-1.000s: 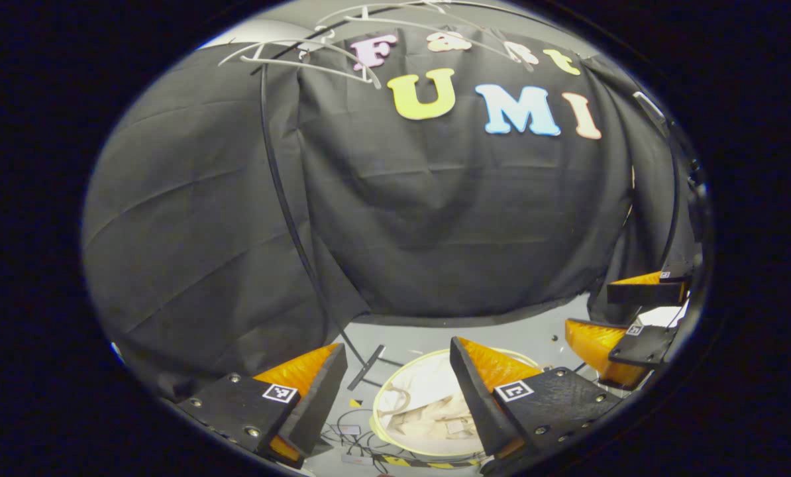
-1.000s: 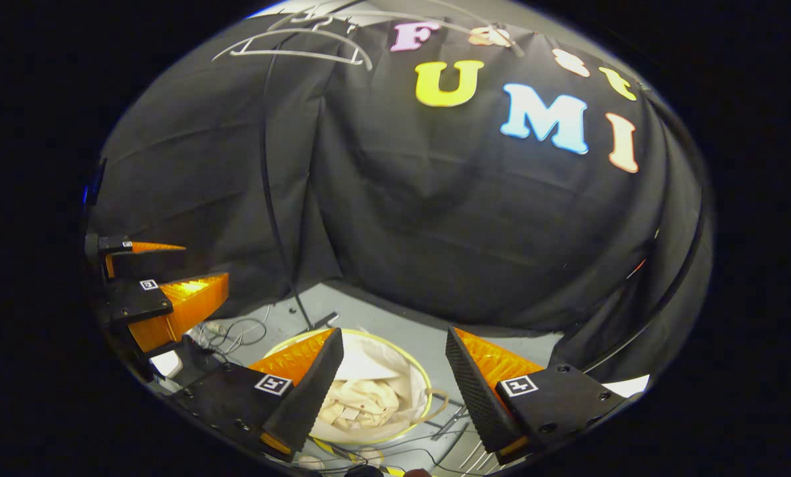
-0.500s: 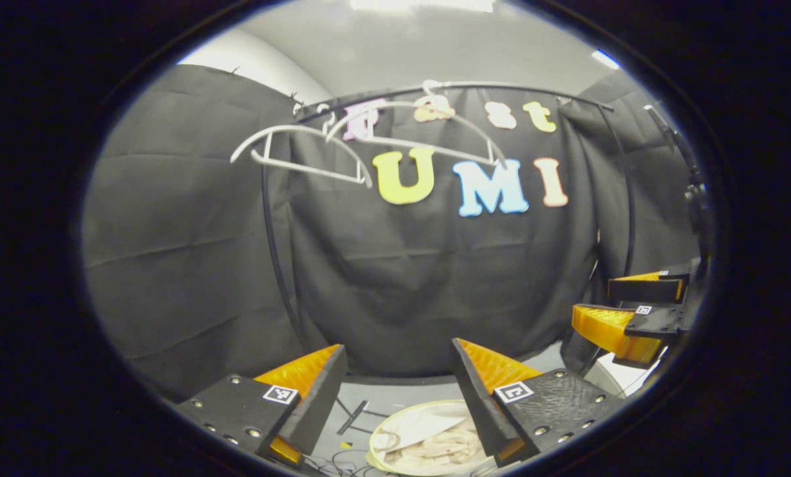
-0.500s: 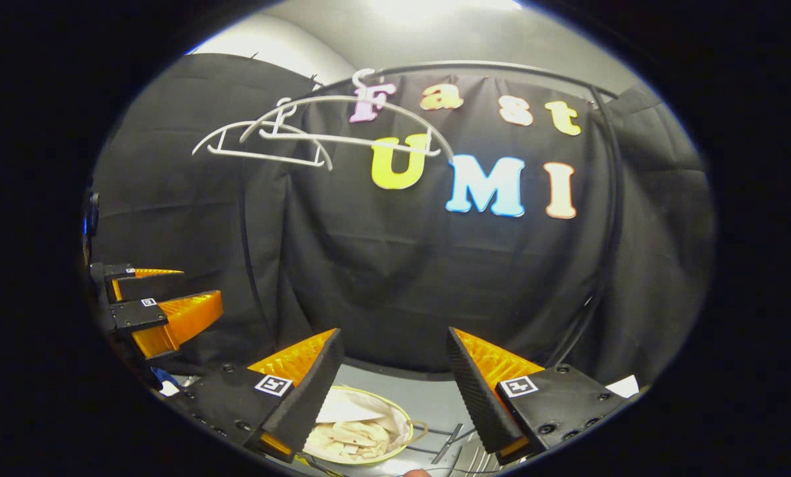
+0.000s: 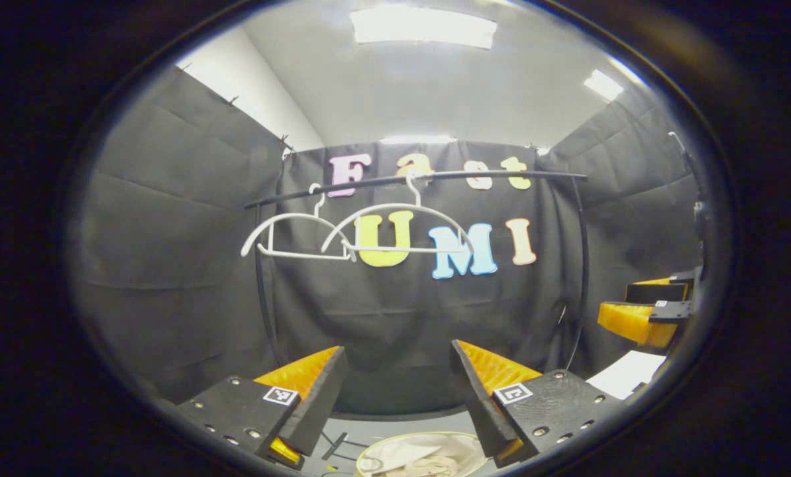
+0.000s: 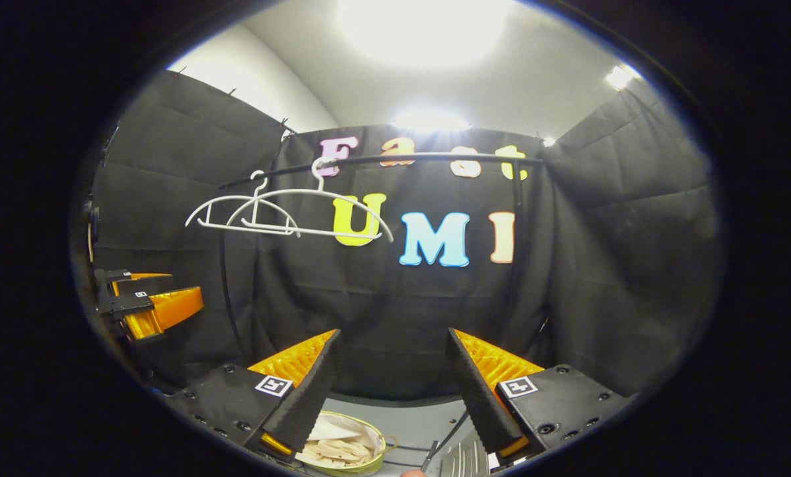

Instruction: Grasp the clothes on the hanger with both hands and then place them into the laundry hamper below.

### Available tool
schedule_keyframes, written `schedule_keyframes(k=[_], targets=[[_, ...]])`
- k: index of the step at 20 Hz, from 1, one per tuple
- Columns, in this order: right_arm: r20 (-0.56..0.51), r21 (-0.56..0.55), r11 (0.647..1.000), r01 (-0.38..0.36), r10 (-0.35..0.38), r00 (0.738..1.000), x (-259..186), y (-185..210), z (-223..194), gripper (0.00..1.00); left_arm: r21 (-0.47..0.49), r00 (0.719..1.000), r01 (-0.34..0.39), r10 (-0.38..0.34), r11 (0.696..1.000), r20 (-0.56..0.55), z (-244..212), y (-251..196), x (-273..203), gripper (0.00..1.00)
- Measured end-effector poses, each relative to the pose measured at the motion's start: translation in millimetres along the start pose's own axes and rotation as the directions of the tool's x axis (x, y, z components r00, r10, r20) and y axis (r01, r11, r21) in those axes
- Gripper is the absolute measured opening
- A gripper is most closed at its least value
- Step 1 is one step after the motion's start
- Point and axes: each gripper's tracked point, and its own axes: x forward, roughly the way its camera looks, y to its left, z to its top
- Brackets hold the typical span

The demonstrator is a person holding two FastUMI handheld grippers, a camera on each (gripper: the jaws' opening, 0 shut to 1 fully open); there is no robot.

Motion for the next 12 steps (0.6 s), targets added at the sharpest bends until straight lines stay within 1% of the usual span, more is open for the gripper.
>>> schedule_keyframes(k=[5,8,12], targets=[[0.061,0.020,0.999,0.050,-0.051,0.997,-40.9,-32.6,25.8,0.97,0.028,0.999,-0.010,0.009,1.000,0.051,30.2,-10.6,-31.5,0.92],[0.071,0.032,0.997,0.074,-0.076,0.995,-58.8,-47.3,27.0,0.98,0.043,0.997,0.006,-0.009,0.999,0.070,38.0,-22.0,-47.0,0.92],[0.063,0.050,0.994,0.093,-0.096,0.993,-78.1,-57.5,19.0,0.97,0.050,0.995,0.004,-0.009,0.999,0.095,44.9,-29.5,-67.3,0.92]])
